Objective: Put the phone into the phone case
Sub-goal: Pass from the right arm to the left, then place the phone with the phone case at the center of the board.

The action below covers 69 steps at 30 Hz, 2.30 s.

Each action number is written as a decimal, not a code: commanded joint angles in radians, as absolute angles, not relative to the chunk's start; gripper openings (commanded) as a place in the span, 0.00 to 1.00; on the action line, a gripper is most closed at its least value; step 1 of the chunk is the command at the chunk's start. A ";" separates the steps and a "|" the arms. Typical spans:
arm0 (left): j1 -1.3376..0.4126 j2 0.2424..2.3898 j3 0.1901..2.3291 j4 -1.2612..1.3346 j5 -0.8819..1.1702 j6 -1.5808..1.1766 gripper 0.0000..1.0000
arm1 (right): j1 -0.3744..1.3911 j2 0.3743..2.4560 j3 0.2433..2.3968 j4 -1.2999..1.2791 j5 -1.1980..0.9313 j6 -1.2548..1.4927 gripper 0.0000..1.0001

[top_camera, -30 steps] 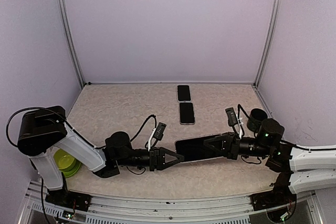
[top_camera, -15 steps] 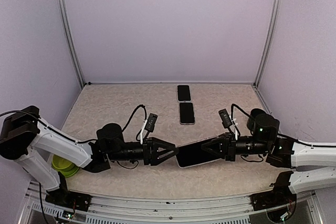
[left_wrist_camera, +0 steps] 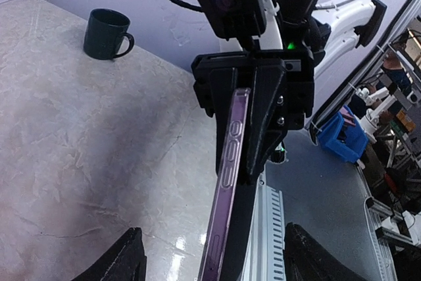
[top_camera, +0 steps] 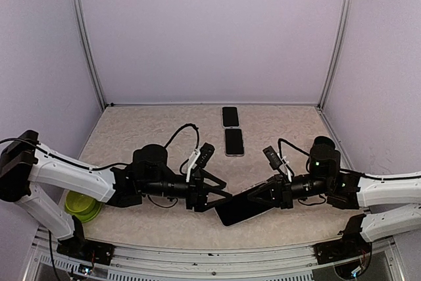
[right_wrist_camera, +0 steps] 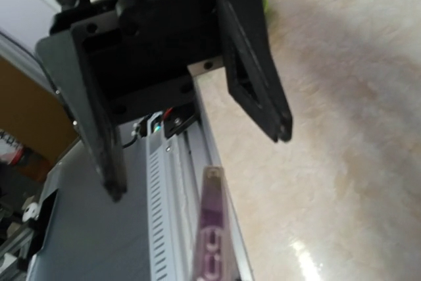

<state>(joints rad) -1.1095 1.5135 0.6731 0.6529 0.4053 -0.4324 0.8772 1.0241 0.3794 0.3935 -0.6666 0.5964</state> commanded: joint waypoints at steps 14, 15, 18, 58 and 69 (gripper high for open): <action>-1.139 1.614 0.795 0.481 0.541 -0.286 0.58 | 0.922 1.058 0.445 0.487 -0.765 0.567 0.00; -1.139 1.619 0.798 0.481 0.544 -0.285 0.53 | 0.923 1.065 0.449 0.483 -0.767 0.563 0.00; -1.141 1.634 0.804 0.495 0.553 -0.291 0.29 | 0.930 1.090 0.460 0.472 -0.772 0.552 0.00; -1.046 1.675 0.744 0.791 0.004 -0.973 0.00 | 0.855 0.922 0.483 0.153 -0.129 0.685 0.89; -1.045 1.818 0.895 0.678 -0.072 -1.140 0.00 | 0.848 0.863 0.476 0.063 -0.015 0.747 0.89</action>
